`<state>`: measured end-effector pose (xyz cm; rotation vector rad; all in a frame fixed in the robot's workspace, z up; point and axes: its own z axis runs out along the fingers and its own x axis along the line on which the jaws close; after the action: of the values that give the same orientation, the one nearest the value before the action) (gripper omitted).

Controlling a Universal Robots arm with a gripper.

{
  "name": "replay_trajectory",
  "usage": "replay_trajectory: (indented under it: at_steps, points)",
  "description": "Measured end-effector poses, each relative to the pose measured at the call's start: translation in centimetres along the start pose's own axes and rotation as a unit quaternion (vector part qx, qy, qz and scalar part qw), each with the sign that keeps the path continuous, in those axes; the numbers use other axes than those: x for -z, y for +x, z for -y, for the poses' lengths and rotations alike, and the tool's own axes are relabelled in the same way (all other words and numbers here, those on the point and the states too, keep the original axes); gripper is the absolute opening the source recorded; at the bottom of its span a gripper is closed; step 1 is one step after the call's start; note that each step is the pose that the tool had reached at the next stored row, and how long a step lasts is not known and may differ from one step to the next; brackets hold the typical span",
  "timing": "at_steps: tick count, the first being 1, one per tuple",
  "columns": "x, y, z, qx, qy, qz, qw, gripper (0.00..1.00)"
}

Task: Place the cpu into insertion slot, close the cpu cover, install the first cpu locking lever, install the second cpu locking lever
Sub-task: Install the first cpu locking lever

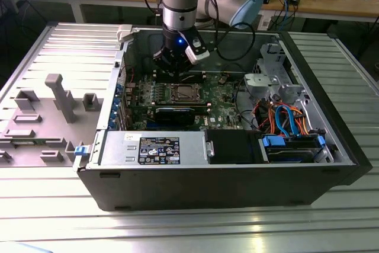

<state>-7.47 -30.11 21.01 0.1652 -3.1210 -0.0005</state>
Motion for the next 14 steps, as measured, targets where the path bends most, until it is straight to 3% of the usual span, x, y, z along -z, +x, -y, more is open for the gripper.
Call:
replay_trajectory:
  at_steps: [14]
  points:
    - [-0.67,-2.46,0.27,0.02,0.0005,-0.0009,0.9998,0.11]
